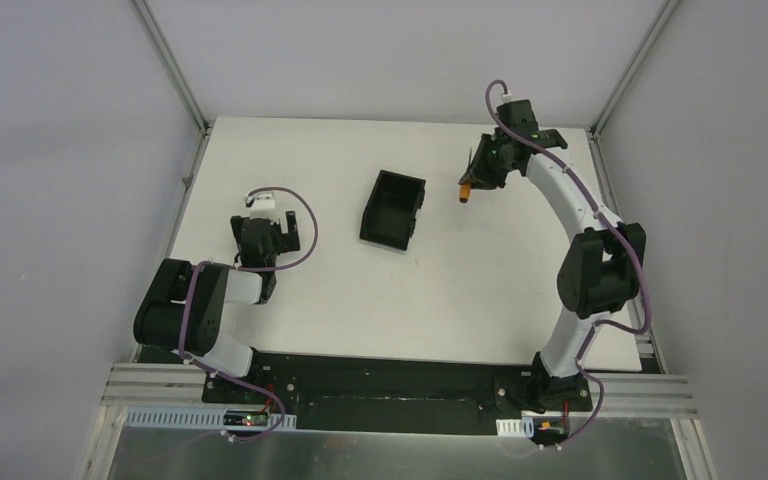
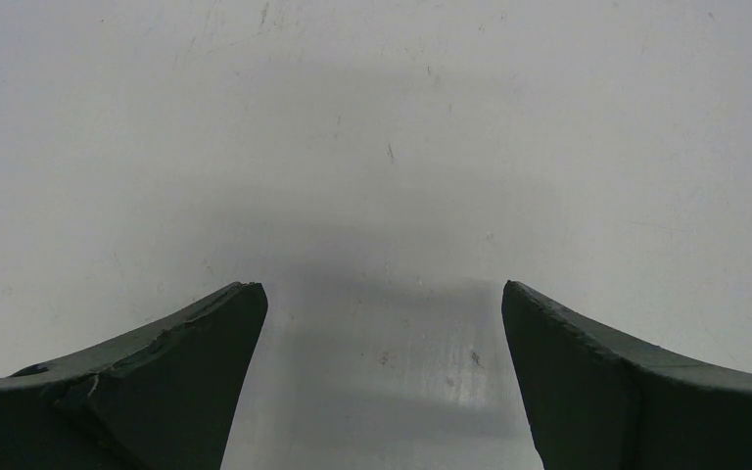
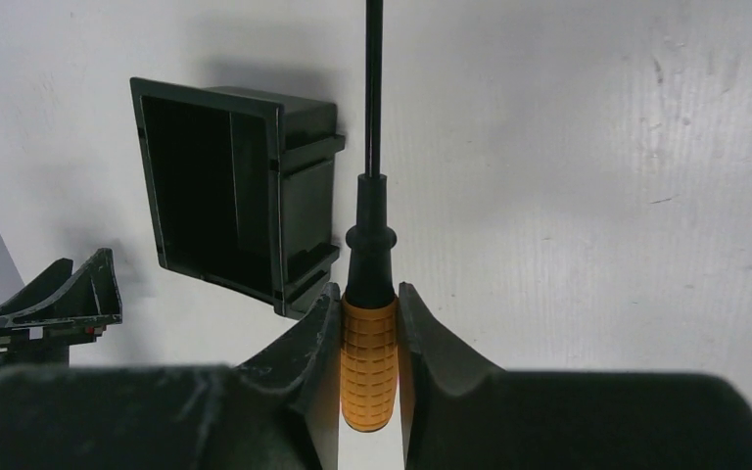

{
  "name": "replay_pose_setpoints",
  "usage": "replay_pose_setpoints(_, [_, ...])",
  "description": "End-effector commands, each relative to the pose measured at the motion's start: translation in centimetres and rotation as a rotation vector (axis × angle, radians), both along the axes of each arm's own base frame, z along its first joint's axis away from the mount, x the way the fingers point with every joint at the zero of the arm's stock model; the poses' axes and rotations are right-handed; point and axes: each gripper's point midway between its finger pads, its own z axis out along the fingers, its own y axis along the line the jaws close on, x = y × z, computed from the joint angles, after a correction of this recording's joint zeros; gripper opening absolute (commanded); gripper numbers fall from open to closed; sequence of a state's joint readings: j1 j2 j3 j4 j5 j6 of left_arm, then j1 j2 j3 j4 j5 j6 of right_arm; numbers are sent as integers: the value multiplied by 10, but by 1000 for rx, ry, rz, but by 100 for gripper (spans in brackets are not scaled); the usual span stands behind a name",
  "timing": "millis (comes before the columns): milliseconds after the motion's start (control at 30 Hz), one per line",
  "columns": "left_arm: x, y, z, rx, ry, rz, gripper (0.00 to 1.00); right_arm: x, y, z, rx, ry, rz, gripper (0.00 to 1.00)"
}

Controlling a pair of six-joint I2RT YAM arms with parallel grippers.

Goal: Put the screwdriver in the bin
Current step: Place the screwdriver in the bin.

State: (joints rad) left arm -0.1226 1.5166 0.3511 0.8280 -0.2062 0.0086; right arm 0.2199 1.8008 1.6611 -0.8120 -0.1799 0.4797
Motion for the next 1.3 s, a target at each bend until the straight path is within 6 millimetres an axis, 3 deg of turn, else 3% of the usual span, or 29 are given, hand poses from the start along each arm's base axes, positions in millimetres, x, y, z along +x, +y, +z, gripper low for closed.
replay_pose_setpoints(0, [6, 0, 12, -14, -38, 0, 99, 15, 17, 22, 26, -56, -31, 0])
replay_pose_setpoints(433, [6, 0, 12, -14, -38, -1, 99, 4, 84, 28, -2, -114, 102, 0])
replay_pose_setpoints(700, [6, 0, 12, -14, -38, -1, 99, 6, 96, 22, -15, -131, 132, 0])
replay_pose_setpoints(1000, [6, 0, 12, -14, -37, 0, 99, 8, 113, 31, 46, -115, 167, 0])
replay_pose_setpoints(1267, [6, 0, 12, -14, -37, -1, 99, 9, 124, 24, -52, -138, 99, 0])
